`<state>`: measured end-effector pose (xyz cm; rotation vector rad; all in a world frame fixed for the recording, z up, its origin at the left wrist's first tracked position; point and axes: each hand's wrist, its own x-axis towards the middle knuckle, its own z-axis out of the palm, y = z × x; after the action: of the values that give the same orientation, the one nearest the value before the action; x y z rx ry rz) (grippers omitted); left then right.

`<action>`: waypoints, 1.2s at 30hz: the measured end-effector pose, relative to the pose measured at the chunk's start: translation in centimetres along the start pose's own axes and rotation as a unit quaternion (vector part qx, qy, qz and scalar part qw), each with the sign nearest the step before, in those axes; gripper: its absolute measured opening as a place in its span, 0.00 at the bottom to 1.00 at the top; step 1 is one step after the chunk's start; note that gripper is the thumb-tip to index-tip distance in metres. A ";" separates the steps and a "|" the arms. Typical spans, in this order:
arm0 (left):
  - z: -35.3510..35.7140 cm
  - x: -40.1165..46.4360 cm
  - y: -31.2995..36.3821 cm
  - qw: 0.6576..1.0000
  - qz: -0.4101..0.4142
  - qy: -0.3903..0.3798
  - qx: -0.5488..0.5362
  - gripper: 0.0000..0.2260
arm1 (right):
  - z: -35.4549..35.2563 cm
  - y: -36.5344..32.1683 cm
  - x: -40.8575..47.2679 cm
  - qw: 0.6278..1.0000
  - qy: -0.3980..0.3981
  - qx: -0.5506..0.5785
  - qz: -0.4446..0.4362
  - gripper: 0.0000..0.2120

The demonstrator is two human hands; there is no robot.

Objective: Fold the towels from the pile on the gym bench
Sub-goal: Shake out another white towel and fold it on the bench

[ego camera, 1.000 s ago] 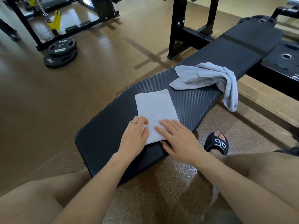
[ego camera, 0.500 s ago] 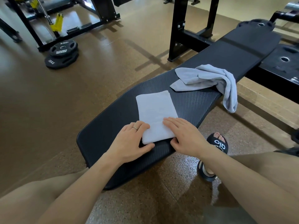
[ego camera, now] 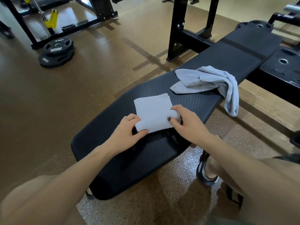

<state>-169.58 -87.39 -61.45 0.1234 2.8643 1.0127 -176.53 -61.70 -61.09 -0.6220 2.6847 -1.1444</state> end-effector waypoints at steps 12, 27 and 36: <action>-0.5 3.6 -0.4 0.977 -0.181 0.003 -0.116 0.13 | 1.8 -0.3 4.3 0.991 0.019 -0.002 0.133 0.13; 0.8 4.9 -0.2 0.936 0.125 0.135 0.299 0.06 | 1.8 -0.8 4.8 0.922 0.084 -0.306 -0.223 0.05; -0.5 4.8 0.3 0.949 0.084 0.002 0.303 0.29 | 0.3 -0.1 5.4 0.939 -0.095 -0.273 -0.187 0.28</action>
<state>-174.39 -86.92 -61.21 0.4133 3.1000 0.1096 -181.24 -64.28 -61.15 -1.2960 2.7732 -0.3343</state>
